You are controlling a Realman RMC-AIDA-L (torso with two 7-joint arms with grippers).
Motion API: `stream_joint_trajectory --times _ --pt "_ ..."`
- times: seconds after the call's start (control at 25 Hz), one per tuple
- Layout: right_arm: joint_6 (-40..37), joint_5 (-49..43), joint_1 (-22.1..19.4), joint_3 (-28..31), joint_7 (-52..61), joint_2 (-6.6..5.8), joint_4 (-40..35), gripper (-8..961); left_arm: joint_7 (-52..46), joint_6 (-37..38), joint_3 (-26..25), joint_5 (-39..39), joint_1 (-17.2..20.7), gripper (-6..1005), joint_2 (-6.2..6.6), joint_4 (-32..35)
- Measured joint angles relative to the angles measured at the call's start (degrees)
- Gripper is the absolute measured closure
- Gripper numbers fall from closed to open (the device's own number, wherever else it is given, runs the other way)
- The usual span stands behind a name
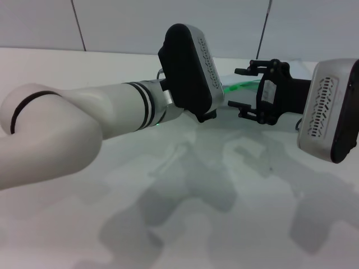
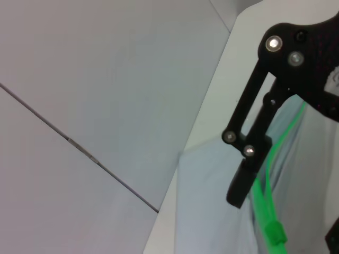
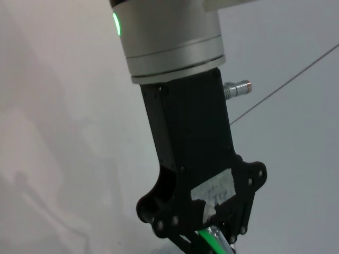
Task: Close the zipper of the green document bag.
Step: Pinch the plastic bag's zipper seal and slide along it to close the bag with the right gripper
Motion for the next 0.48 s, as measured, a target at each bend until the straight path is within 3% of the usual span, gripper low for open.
stream_joint_trajectory --times 0.48 --pt "4.9 0.3 0.0 -2.6 0.0 0.08 0.3 468 0.2 0.6 0.0 0.0 0.1 944 0.06 0.8"
